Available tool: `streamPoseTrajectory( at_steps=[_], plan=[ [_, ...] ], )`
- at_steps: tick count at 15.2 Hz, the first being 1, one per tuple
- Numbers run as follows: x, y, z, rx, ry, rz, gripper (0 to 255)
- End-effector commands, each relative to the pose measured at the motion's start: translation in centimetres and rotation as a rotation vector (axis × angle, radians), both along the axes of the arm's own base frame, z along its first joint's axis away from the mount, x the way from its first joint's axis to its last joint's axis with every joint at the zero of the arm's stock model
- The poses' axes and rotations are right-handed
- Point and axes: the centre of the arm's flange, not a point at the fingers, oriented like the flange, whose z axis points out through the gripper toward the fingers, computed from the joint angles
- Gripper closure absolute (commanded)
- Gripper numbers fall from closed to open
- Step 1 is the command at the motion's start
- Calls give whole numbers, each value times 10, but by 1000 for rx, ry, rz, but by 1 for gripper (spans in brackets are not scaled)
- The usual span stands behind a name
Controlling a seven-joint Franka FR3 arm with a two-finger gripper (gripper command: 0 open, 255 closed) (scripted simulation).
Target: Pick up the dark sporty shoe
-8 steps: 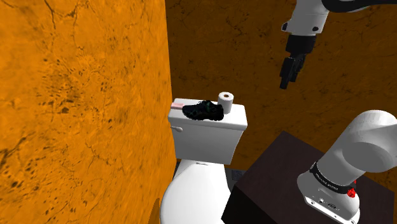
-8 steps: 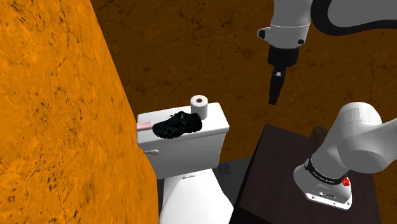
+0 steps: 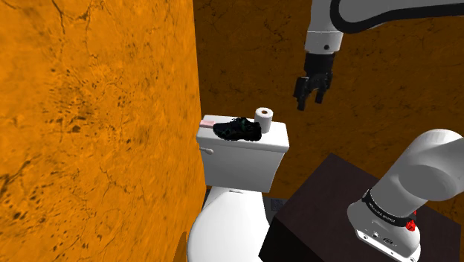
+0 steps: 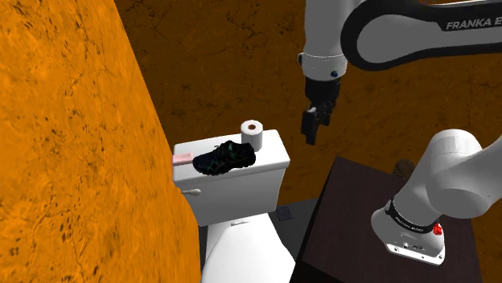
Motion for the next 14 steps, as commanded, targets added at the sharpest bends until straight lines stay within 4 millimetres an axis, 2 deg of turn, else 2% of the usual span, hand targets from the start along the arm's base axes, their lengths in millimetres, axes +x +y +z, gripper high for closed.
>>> streamPoseTrajectory(
  at_steps=[1, 8, 14],
  plan=[
    [24, 11, -13, -15, 10, -66, 0],
    [103, 38, -62, -67, 44, -284, 0],
    [172, 44, -106, -111, 74, -470, 0]
  ],
)
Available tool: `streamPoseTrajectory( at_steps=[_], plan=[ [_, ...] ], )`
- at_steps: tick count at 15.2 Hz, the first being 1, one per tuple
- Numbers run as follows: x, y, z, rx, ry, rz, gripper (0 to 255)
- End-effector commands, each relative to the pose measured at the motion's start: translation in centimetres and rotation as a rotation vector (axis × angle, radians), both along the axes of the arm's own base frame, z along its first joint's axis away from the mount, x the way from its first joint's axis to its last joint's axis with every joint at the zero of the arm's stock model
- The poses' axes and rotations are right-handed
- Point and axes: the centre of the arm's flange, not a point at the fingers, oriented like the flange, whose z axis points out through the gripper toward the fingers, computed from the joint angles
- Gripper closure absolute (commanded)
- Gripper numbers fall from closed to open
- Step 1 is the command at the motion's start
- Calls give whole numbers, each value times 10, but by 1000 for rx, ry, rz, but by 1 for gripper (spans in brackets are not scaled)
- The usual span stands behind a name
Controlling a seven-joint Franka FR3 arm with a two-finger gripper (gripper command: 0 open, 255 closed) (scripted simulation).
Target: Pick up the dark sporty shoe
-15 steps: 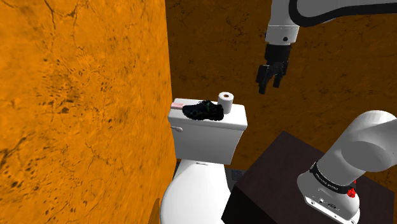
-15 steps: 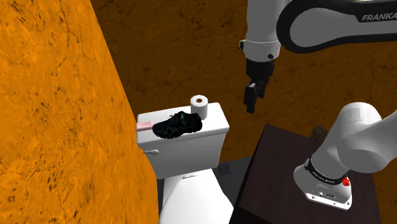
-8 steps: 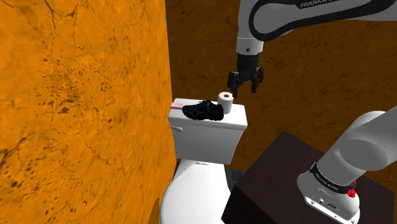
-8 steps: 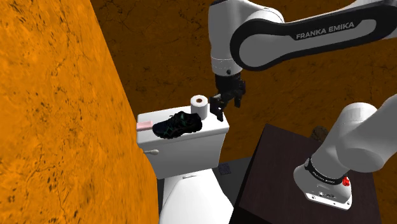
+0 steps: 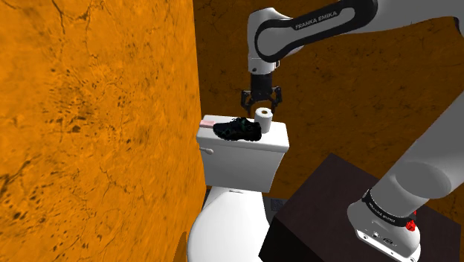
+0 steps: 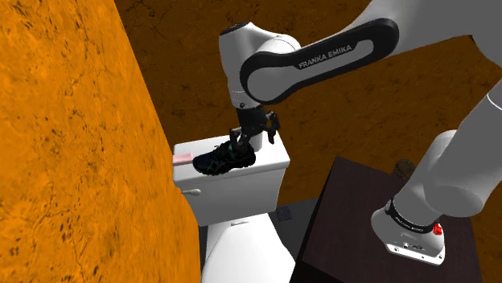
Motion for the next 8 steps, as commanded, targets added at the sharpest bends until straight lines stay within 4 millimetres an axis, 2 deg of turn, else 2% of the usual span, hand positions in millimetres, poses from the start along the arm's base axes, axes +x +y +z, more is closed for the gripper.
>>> streamPoseTrajectory(
  at_steps=[1, 8],
  plan=[
    [23, 1, -16, -15, 10, -67, 0],
    [101, -13, -71, -67, 44, -284, 0]
  ],
)
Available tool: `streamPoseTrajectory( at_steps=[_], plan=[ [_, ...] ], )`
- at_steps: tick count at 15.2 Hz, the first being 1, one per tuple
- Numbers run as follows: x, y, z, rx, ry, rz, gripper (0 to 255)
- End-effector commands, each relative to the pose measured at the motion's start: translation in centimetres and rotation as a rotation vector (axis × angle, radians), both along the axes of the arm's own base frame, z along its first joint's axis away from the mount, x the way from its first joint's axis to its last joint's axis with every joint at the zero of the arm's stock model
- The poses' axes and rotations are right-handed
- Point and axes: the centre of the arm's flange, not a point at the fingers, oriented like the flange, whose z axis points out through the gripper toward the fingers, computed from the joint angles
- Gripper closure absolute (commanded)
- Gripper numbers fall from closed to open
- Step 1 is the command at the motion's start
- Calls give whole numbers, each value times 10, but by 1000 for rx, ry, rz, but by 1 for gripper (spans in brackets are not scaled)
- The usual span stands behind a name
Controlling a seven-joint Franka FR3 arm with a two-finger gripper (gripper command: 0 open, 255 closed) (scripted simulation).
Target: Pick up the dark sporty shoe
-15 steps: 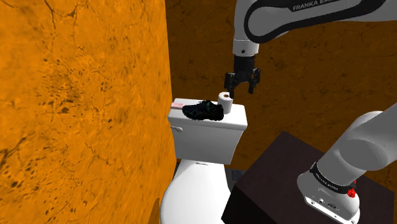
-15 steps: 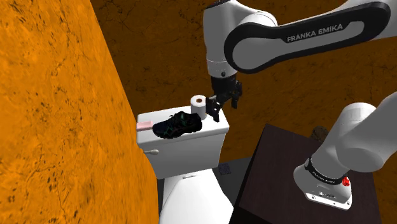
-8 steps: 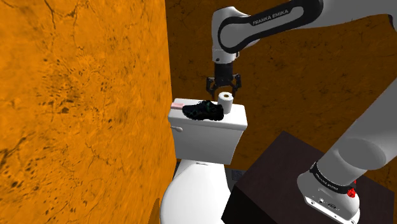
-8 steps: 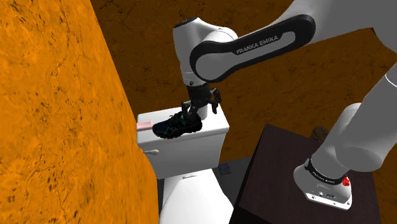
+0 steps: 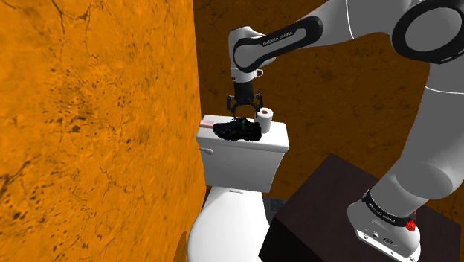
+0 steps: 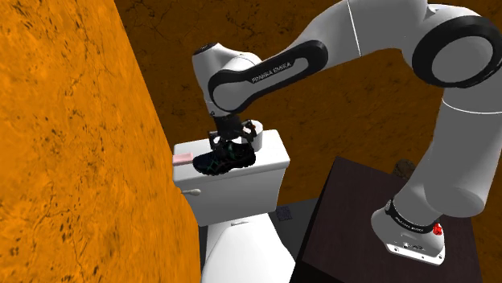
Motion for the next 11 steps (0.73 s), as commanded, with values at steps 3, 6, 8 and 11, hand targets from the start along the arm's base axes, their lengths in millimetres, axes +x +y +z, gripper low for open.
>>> streamPoseTrajectory(
  at_steps=[3, 6, 8, 11],
  plan=[
    [45, -18, -32, -31, 20, -127, 0],
    [75, -33, -56, -53, 35, -221, 0],
    [94, -45, -72, -68, 45, -283, 0],
    [108, -55, -89, -79, 52, -329, 0]
  ],
)
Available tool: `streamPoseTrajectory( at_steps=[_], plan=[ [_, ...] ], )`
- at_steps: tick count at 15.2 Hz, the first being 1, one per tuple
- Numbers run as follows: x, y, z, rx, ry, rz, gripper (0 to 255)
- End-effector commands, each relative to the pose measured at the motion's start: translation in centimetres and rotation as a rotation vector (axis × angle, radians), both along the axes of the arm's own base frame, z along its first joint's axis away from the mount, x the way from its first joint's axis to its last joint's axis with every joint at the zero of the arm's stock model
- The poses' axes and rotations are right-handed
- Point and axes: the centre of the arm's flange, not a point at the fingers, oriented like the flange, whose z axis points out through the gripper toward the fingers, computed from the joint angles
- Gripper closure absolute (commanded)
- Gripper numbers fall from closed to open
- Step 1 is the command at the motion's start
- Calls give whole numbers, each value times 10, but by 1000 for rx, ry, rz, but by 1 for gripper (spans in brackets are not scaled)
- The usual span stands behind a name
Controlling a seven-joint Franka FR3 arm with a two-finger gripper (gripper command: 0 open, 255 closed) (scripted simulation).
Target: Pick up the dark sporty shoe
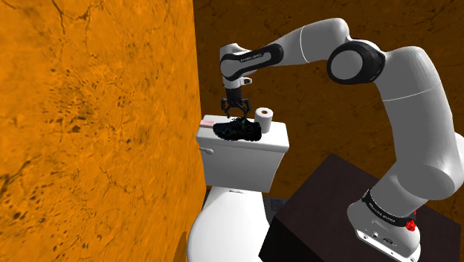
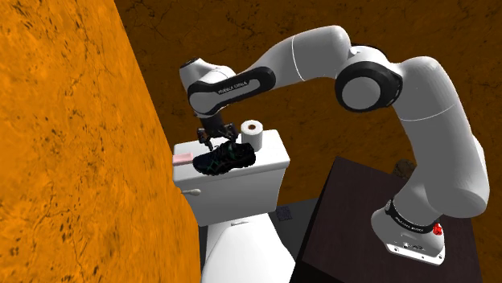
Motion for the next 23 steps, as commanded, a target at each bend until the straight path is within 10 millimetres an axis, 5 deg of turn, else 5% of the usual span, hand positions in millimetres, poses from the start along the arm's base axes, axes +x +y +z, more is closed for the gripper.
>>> streamPoseTrajectory(
  at_steps=[1, 8, 9, 18, 23],
  plan=[
    [2, -2, -11, -3, 1, -12, 0],
    [2, -2, -40, -3, 1, -12, 0],
    [2, -2, -40, -3, 1, -12, 255],
    [2, -2, -40, -3, 1, -12, 255],
    [2, -2, -14, -3, 1, -12, 255]
  ],
)
